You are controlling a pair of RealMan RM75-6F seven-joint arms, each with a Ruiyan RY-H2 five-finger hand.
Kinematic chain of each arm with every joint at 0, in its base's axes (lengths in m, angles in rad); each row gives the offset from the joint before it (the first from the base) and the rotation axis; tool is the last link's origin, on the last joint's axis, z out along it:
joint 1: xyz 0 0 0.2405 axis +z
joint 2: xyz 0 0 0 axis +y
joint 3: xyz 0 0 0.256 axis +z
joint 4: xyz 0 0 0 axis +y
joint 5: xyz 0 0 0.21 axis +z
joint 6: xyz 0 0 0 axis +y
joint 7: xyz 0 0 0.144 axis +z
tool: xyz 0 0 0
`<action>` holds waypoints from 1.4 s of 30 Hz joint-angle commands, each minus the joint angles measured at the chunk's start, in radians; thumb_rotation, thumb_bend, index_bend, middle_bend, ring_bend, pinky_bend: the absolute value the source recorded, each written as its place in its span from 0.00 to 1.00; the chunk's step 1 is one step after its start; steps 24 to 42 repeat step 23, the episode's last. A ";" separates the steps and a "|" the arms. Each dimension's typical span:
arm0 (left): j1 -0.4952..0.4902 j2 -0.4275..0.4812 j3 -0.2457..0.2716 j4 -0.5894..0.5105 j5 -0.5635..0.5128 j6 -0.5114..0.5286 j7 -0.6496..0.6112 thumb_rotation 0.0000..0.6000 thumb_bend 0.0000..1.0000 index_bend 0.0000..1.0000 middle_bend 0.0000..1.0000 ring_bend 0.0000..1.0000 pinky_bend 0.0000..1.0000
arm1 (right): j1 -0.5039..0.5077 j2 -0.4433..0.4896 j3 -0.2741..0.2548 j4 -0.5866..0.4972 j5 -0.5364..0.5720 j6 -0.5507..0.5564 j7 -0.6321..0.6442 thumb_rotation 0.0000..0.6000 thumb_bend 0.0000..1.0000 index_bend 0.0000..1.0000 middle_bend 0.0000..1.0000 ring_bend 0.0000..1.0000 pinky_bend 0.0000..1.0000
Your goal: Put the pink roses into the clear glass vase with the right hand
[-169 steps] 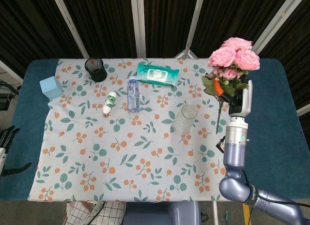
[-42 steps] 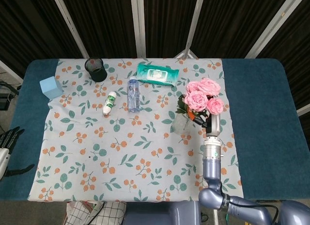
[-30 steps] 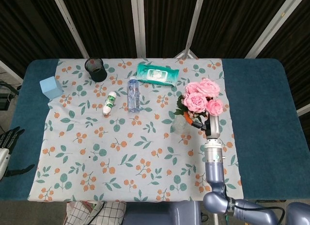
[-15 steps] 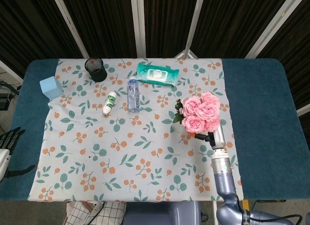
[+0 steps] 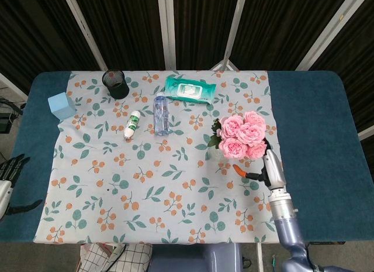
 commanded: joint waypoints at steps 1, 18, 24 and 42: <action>0.001 0.002 0.000 0.000 -0.001 -0.001 -0.003 1.00 0.00 0.00 0.00 0.00 0.00 | -0.022 0.075 -0.039 -0.007 -0.019 -0.022 -0.040 1.00 0.25 0.00 0.00 0.00 0.00; 0.013 -0.012 -0.011 0.015 -0.024 0.022 0.052 1.00 0.00 0.00 0.00 0.00 0.00 | -0.231 0.334 -0.227 0.215 -0.236 0.215 -0.316 1.00 0.25 0.00 0.00 0.00 0.00; 0.020 -0.014 -0.013 0.010 -0.029 0.033 0.071 1.00 0.00 0.00 0.00 0.00 0.00 | -0.269 0.336 -0.247 0.232 -0.256 0.254 -0.362 1.00 0.25 0.00 0.00 0.00 0.00; 0.020 -0.014 -0.013 0.010 -0.029 0.033 0.071 1.00 0.00 0.00 0.00 0.00 0.00 | -0.269 0.336 -0.247 0.232 -0.256 0.254 -0.362 1.00 0.25 0.00 0.00 0.00 0.00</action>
